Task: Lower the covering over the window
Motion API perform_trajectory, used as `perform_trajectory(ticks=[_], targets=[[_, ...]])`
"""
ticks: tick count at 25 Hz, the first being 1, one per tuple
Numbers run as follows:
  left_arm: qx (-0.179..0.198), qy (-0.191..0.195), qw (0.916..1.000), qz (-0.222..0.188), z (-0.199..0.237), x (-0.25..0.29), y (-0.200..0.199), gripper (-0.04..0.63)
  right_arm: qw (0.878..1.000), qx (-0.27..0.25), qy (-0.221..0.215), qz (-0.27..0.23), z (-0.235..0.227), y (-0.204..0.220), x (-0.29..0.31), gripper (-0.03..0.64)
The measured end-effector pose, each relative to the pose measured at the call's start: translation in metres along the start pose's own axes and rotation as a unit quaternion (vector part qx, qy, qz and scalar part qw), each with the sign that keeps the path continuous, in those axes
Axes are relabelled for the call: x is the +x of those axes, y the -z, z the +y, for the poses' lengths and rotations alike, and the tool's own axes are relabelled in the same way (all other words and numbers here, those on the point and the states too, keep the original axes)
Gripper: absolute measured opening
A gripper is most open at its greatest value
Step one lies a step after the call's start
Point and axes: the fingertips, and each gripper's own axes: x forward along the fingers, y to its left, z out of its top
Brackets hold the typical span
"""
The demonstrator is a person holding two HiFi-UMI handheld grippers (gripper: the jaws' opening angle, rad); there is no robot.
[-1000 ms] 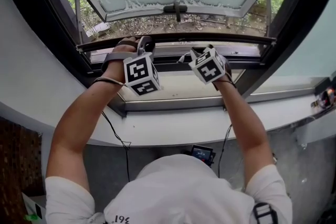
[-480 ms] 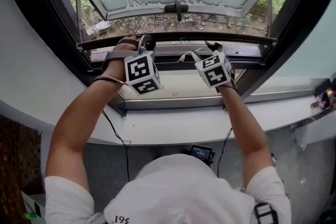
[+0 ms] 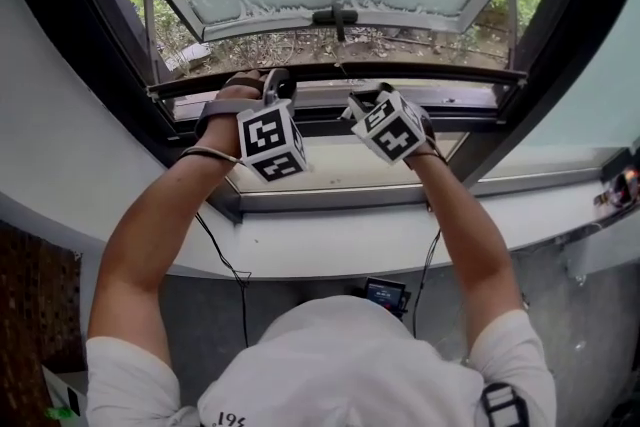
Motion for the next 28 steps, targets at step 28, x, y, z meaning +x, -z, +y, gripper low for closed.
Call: perform_trajectory(ticks=[28], targets=[[0.000,-0.006,1.0000,-0.002,0.000,0.000,0.000,0.035,0.809,0.367,-0.356,-0.291,0.048,-0.106,-0.141,0.026]])
